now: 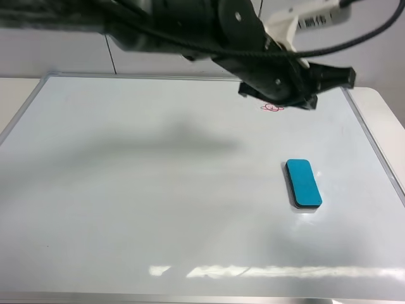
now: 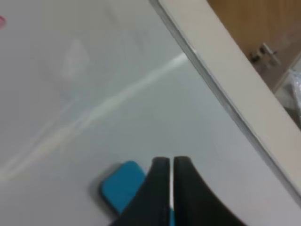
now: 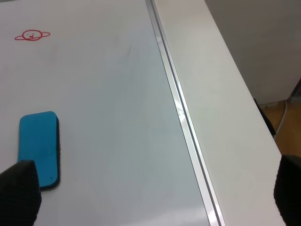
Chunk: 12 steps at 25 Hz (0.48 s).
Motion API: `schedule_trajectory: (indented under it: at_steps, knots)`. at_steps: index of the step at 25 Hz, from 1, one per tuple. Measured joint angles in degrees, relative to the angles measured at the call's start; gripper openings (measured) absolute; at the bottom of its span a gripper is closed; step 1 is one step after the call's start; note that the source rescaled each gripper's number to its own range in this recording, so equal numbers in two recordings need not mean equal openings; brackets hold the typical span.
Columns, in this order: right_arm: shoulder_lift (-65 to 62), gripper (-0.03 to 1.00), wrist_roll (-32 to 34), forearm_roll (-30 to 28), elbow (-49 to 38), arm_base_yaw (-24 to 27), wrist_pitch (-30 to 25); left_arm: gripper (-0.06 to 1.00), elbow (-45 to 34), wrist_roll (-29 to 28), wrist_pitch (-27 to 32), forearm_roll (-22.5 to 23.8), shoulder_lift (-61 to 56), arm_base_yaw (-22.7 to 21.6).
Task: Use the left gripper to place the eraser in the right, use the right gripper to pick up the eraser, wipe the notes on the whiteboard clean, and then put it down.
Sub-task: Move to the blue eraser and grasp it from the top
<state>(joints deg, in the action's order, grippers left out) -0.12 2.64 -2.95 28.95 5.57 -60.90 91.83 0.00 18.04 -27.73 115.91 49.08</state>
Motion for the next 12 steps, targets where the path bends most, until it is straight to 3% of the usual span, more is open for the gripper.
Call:
schedule_trajectory:
  at_steps: [6,9,12]
  knots:
    - [0.00,1.00,0.00,0.00,0.00,0.00,0.00,0.00,-17.65,5.88,1.49,17.38,-16.53,-11.18]
    - [0.00,1.00,0.00,0.00,0.00,0.00,0.00,0.00,-27.04,6.23,1.61,21.22,-26.68,-17.74]
    - [0.00,1.00,0.00,0.00,0.00,0.00,0.00,0.01,-35.93,6.23,1.61,22.04,-37.37,-24.59]
